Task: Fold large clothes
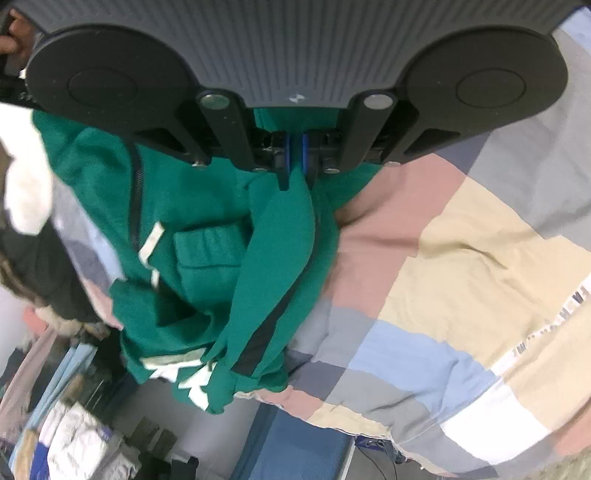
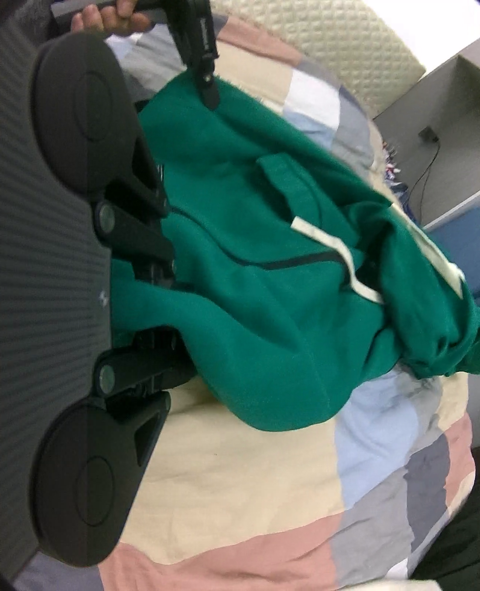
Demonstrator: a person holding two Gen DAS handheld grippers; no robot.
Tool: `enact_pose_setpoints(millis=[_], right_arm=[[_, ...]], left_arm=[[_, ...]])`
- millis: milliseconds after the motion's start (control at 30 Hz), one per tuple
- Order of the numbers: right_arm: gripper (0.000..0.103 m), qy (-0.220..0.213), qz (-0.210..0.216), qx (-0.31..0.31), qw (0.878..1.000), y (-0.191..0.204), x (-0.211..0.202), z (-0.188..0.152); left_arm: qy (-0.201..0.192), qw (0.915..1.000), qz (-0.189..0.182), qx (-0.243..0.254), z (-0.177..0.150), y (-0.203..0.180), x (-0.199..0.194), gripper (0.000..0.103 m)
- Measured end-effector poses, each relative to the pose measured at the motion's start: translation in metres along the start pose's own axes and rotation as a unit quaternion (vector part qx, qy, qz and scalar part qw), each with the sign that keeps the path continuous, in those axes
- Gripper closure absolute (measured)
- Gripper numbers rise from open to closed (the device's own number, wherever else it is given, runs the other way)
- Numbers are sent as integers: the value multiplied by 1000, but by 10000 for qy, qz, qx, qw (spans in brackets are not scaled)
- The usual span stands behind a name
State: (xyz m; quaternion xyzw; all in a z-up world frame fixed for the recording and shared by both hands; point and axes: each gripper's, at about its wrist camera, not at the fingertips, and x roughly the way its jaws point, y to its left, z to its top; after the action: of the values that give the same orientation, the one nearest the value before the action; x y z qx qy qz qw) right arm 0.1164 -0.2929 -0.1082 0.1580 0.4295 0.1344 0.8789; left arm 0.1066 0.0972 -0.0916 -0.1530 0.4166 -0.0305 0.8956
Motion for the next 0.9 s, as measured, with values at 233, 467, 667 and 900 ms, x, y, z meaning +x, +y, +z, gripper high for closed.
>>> enact_pose_setpoints(millis=[233,467,667,900], right_arm=[[82,-100,-174,-81,9998,6,-2,-5],[28,-460,-292,-94,9985,7,-24,-6],[27,-839,-469,233,9951,-4,-47,3],[27,-1123,-436,-244,9924,17,-51,53]], left_arm=[[215,9991,289,243,1,-1,34,96],[81,9970,536,557,0,-11,30,49],[-282,9980,357,442,19,-11,6,39],[-719,9939,308,773,95,-42,-1,37]])
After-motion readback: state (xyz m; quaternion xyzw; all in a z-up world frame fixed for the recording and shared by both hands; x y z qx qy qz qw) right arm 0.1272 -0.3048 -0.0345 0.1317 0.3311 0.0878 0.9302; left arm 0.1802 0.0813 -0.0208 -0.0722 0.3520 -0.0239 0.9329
